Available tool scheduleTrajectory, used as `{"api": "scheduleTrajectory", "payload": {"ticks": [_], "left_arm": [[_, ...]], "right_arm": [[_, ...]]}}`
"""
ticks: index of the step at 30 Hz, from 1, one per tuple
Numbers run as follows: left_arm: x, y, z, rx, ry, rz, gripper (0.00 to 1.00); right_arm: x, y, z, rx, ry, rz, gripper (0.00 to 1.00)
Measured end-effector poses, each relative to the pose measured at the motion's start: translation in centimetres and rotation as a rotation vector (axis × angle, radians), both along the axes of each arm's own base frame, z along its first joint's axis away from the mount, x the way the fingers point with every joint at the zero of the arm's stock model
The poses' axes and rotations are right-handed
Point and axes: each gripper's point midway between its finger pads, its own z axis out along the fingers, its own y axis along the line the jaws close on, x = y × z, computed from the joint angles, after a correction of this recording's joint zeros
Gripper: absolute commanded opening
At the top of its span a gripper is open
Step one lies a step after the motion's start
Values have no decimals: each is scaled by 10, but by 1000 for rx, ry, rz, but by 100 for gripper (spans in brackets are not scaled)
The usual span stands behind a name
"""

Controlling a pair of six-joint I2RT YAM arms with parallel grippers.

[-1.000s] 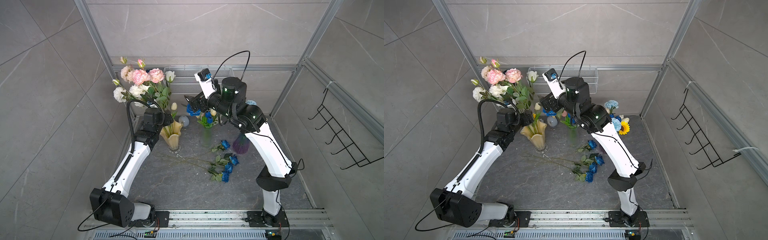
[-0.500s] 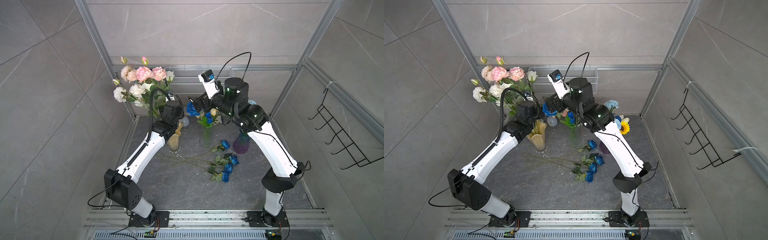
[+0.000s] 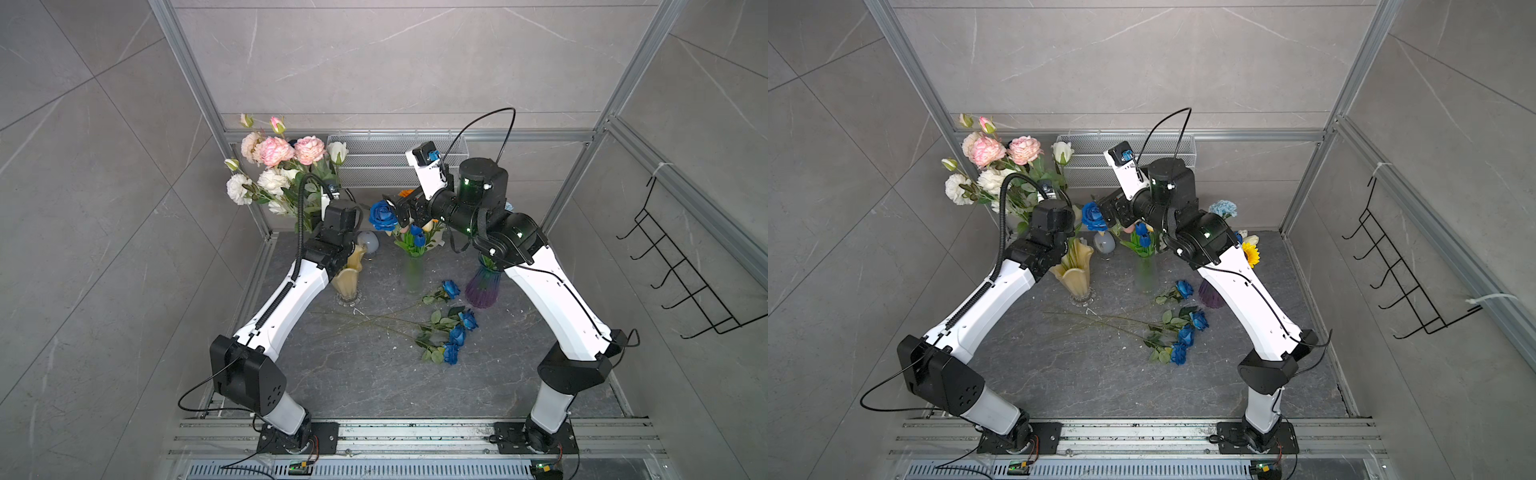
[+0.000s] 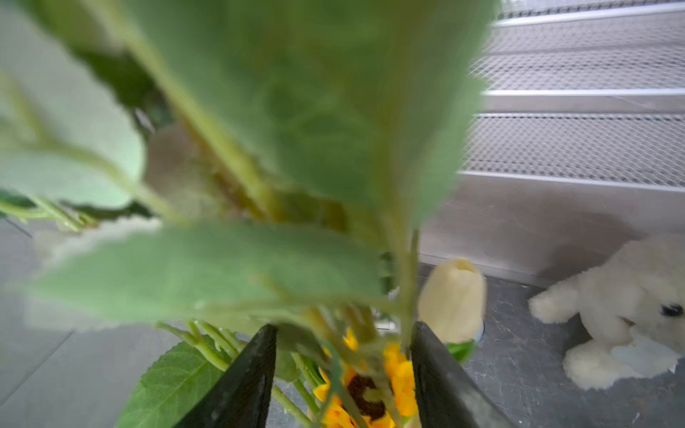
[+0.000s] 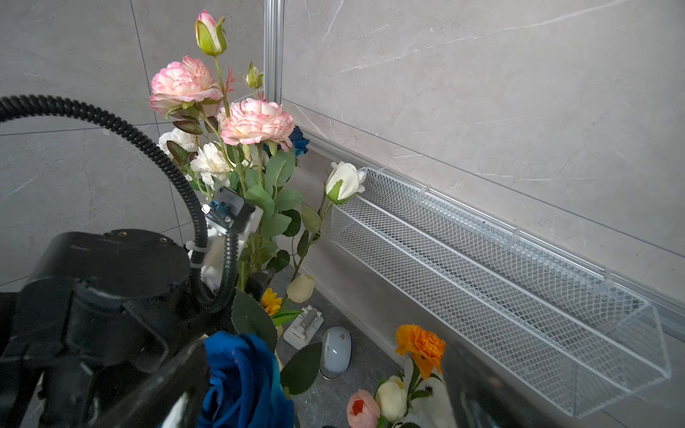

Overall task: Pick out blue flowers from the vase
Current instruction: Pick up the flower from the vase.

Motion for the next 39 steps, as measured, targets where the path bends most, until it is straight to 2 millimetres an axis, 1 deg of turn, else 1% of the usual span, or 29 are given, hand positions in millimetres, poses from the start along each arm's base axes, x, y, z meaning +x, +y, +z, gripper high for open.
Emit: {"api": "scheduleTrajectory", "payload": {"ticks": [3, 4, 5, 6, 8, 9, 10, 11, 14, 18, 21, 26, 29, 31, 32, 35, 37, 39], "left_arm": [[3, 15, -13, -48, 14, 28, 55], [4, 17, -15, -58, 18, 32, 51], [4, 17, -16, -69, 18, 28, 44], [5, 15, -16, -80, 15, 23, 31], [6, 10, -16, -97, 12, 3, 13], [6, 9, -16, -105, 9, -4, 6], [7, 6, -16, -117, 5, -16, 1], [8, 3, -15, -124, -2, -30, 0], [5, -4, -14, -139, -16, -62, 0], [-7, -3, -13, -146, -17, -80, 0], [-24, 4, -13, -146, -22, -79, 0], [-58, 18, -10, -145, -30, -73, 0], [-74, 26, -4, -144, -53, -58, 0], [-80, 29, -3, -145, -65, -50, 0], [-81, 31, -4, -146, -68, -41, 4], [-83, 34, -10, -161, -73, -23, 21], [-83, 39, -17, -158, -62, -4, 38], [-85, 46, -27, -156, -40, 26, 50]], "right_arm": [[-2, -2, 3, 4, -5, 0, 100], [-3, -3, 5, 6, -7, 0, 100], [-4, -4, 6, 8, -9, 0, 100], [-5, -5, 7, 9, -10, -1, 100], [-6, -7, 7, 9, -10, -2, 100], [-6, -7, 8, 11, -11, -2, 100], [-7, -8, 7, 11, -11, -2, 100], [-6, -8, 7, 12, -8, -3, 100], [-6, -7, 5, 11, -7, -2, 100], [-6, -6, 4, 10, -6, 4, 100], [-8, -5, 4, 10, -5, 14, 100], [-11, -1, 6, 15, -7, 41, 100], [-12, 5, 12, 29, -18, 75, 100], [-14, 12, 16, 38, -24, 115, 100], [-16, 16, 17, 41, -26, 137, 100], [-16, 29, 22, 49, -38, 186, 100], [-14, 38, 29, 65, -57, 210, 100], [-12, 45, 36, 86, -84, 228, 100]]}}
